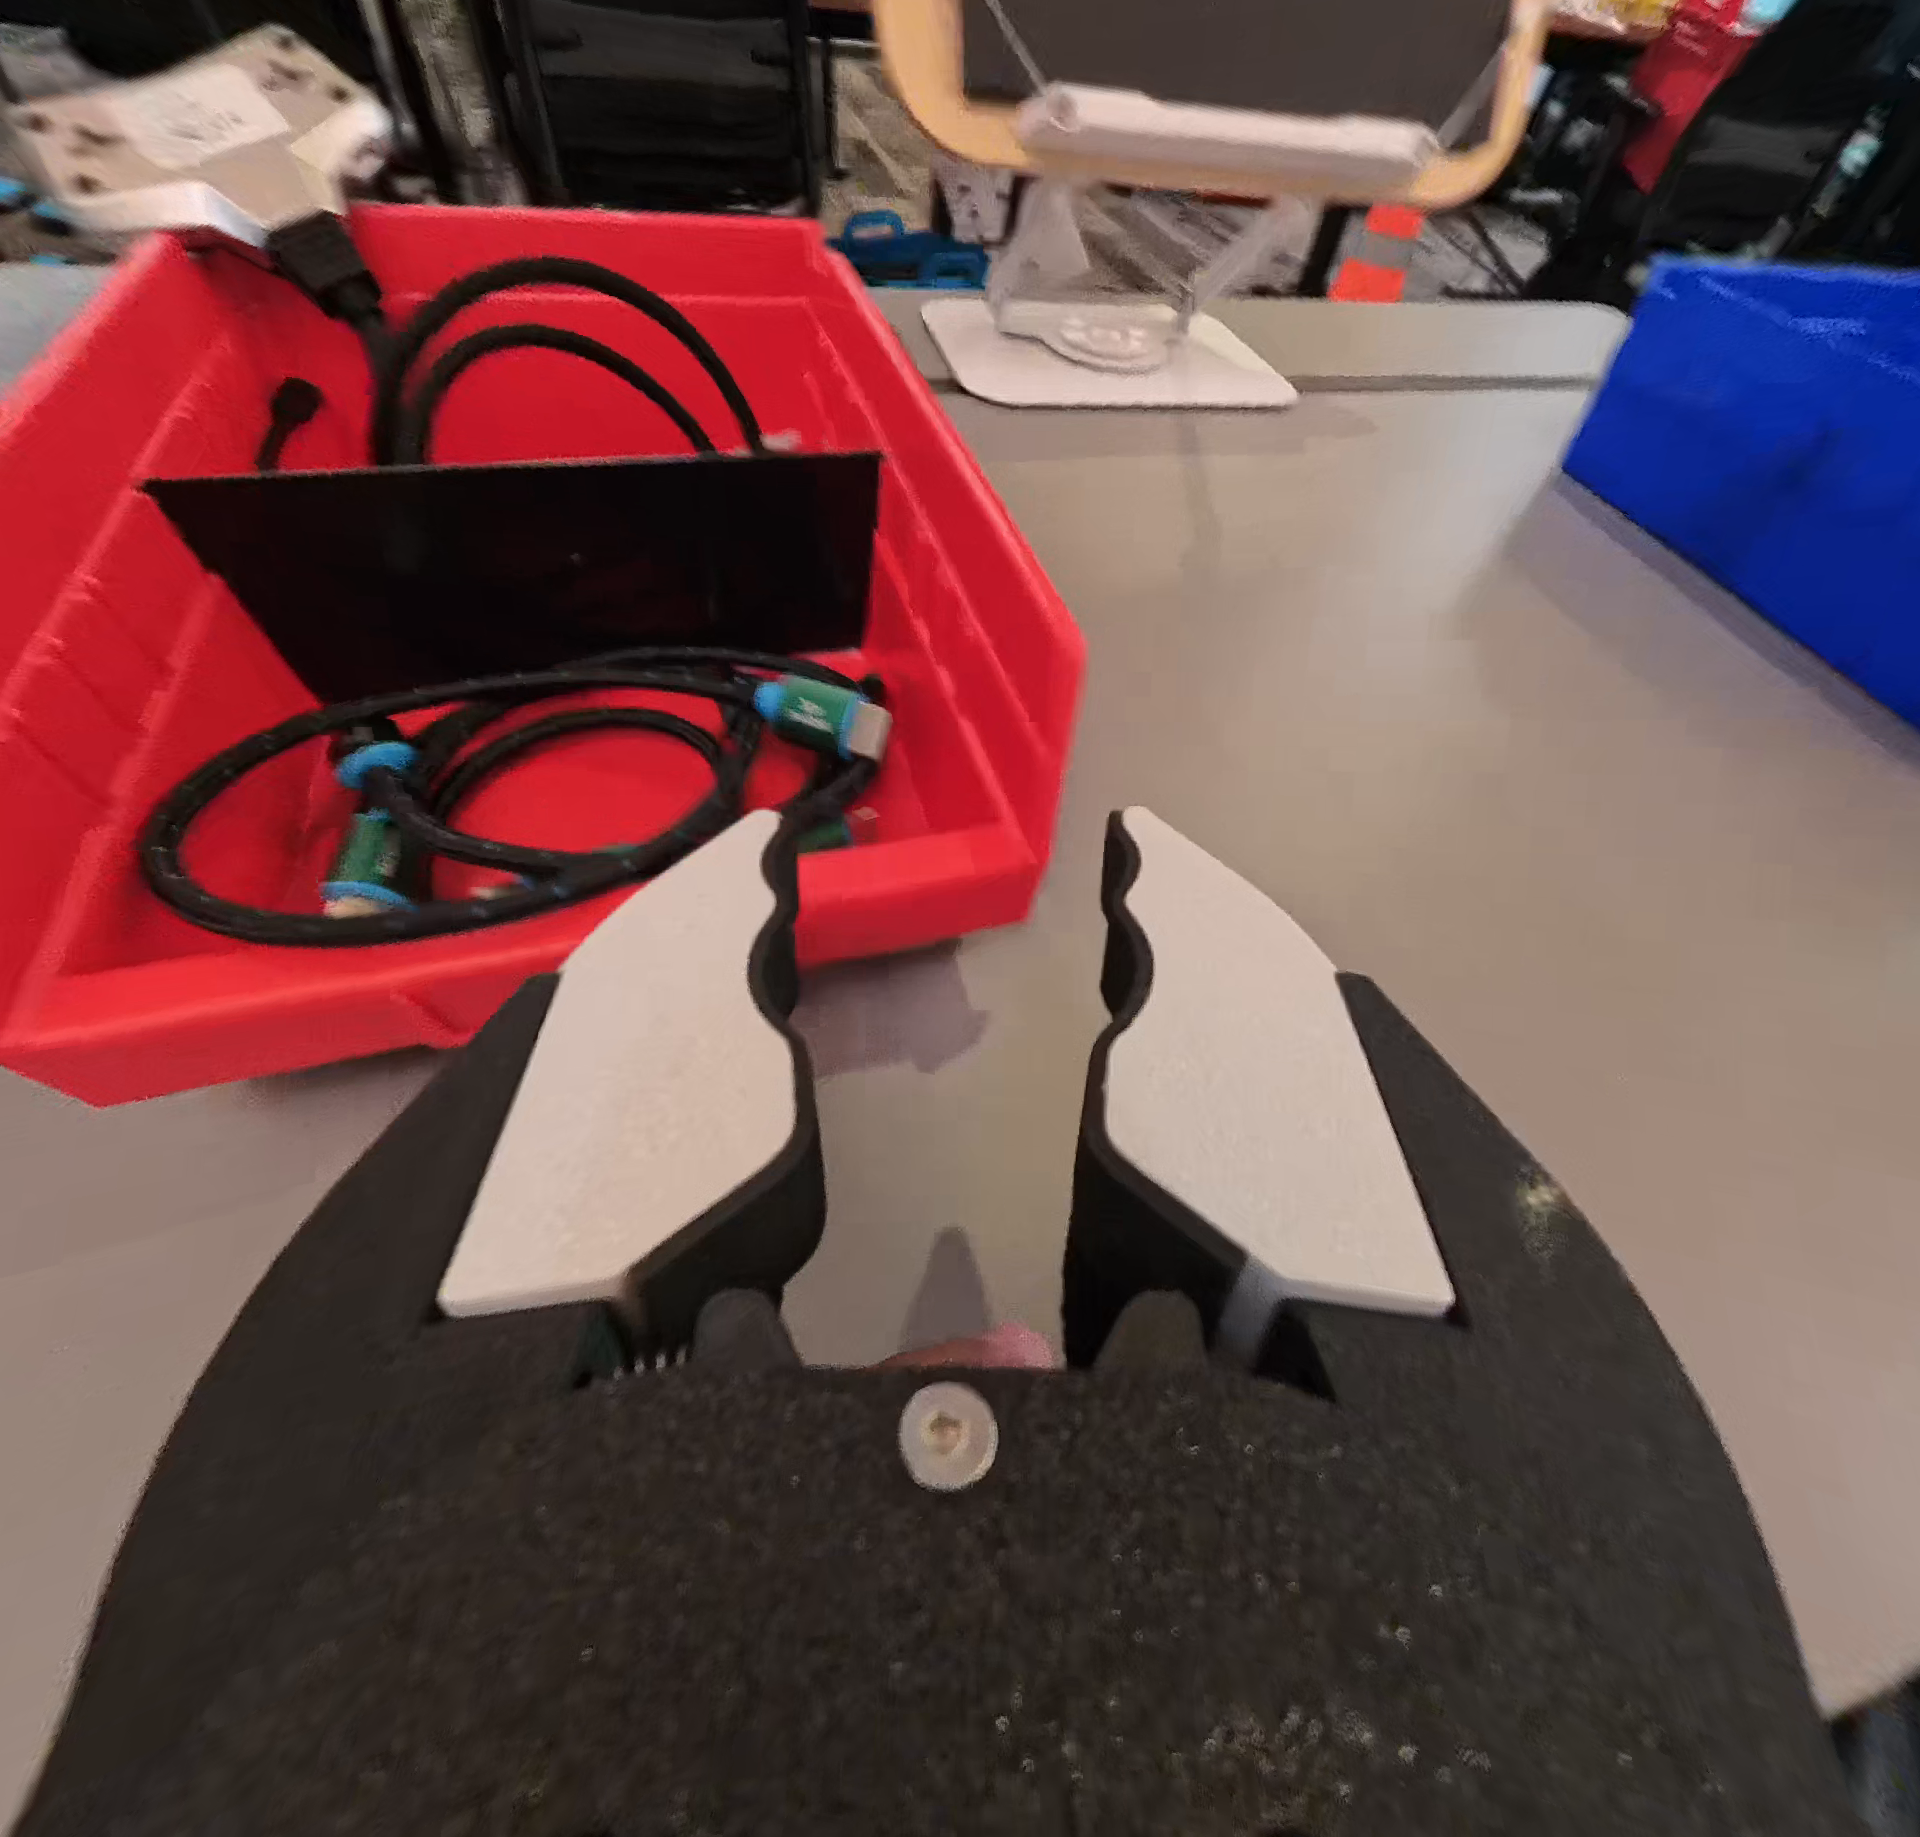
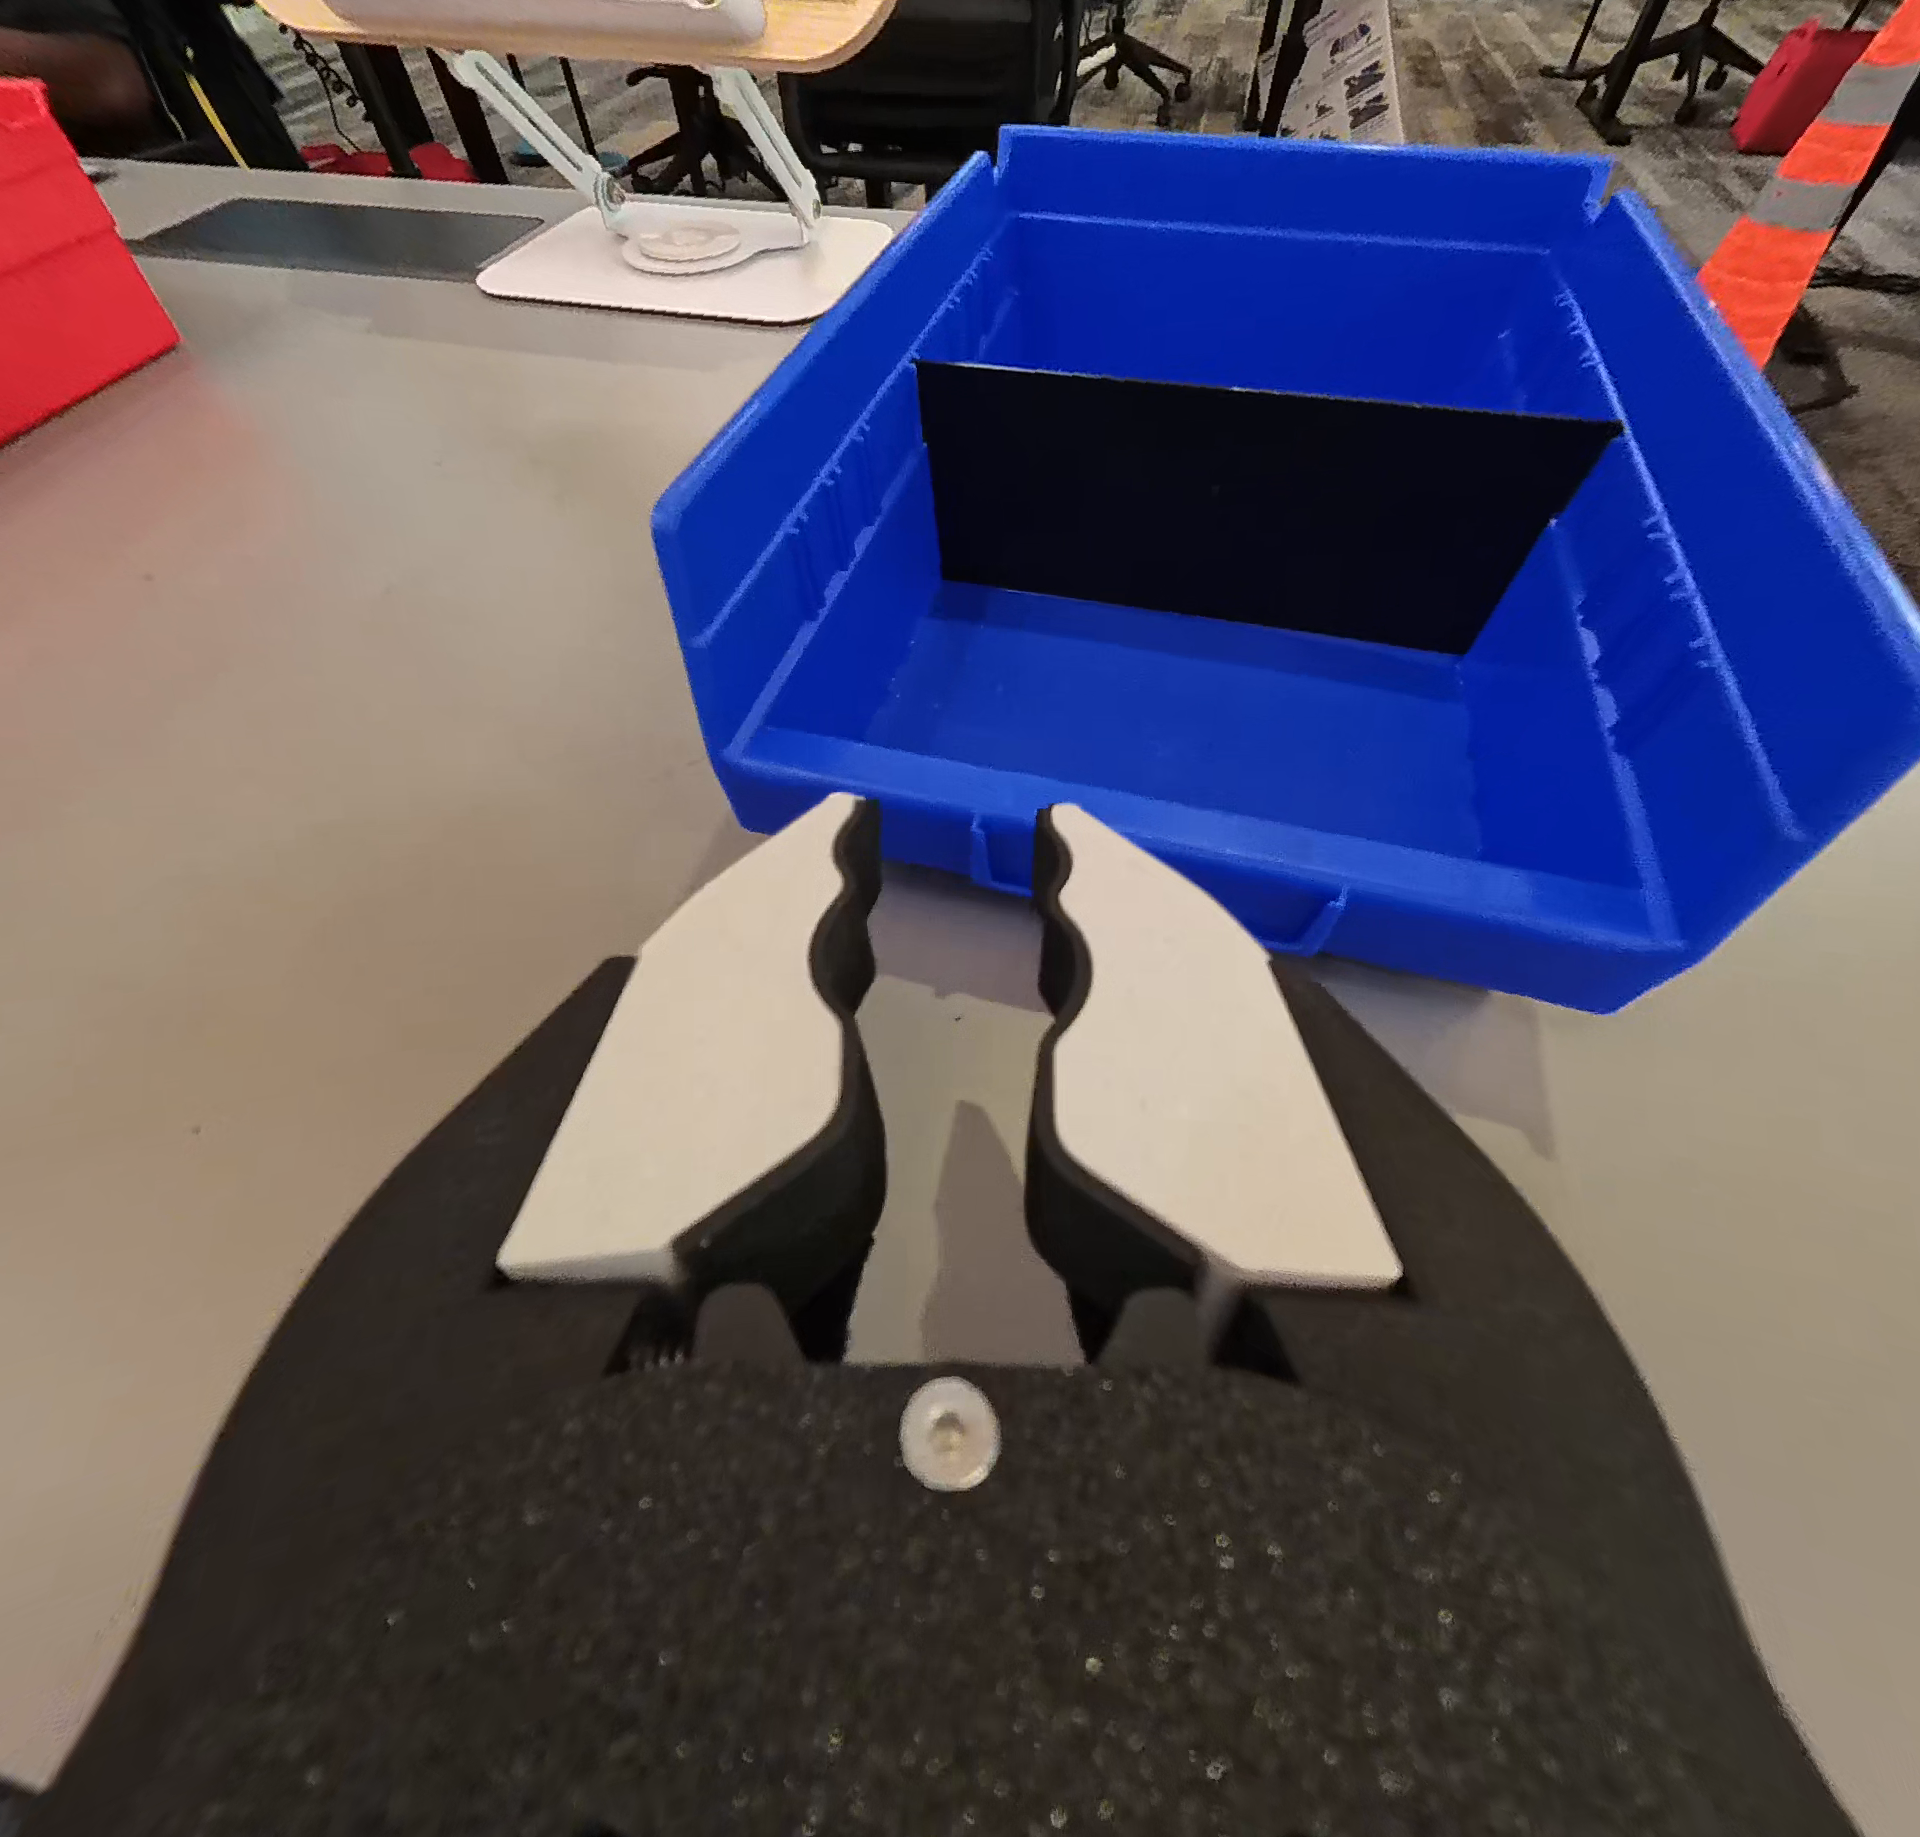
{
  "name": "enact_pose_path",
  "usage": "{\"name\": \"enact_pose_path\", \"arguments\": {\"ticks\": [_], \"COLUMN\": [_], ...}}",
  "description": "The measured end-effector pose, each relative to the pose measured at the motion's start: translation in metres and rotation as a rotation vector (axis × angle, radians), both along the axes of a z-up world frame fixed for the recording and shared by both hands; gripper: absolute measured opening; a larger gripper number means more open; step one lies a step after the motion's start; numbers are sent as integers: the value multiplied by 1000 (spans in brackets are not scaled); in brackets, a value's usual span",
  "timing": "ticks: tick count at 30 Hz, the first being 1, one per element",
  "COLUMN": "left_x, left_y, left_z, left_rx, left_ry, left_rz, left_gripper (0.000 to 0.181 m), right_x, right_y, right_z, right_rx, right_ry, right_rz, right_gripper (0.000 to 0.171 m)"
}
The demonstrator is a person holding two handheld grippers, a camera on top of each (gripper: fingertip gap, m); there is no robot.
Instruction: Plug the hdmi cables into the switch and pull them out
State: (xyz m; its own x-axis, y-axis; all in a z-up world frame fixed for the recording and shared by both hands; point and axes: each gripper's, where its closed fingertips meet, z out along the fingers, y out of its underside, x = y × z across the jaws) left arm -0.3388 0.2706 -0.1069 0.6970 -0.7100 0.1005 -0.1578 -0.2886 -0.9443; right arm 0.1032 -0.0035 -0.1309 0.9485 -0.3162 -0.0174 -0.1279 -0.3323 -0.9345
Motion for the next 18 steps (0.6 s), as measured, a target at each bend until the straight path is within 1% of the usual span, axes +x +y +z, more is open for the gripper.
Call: {"name": "enact_pose_path", "arguments": {"ticks": [2, 4, 8, 11, 13, 14, 17, 18], "left_x": [-7, -12, -16, -11, 0, 6, 17, 18], "left_y": [28, 65, 156, 227, 267, 283, 318, 327], "left_z": [16, 31, 49, 56, 51, 45, 23, 17], "left_rx": [-29, -63, -157, -226, -300, -342, -471, -498], "left_ry": [-13, 32, 201, 304, 345, 370, 443, 455], "left_rz": [49, 98, 220, 286, 305, 309, 334, 350], "left_gripper": [59, 63, 67, 78, 94, 106, 131, 135], "right_x": [0, -1, -2, -4, -4, -5, -5, -5], "right_y": [2, 3, 4, 3, 2, 2, 3, 3], "right_z": [-2, -2, -3, -2, -2, -2, -3, -4], "right_rx": [-11, -6, 1, 4, 3, 3, -5, -9], "right_ry": [-4, 4, 22, 24, 22, 21, 15, 14], "right_rz": [4, 12, 19, 22, 22, 22, 22, 24], "right_gripper": [28, 28, 28, 28, 28, 28, 27, 27]}}
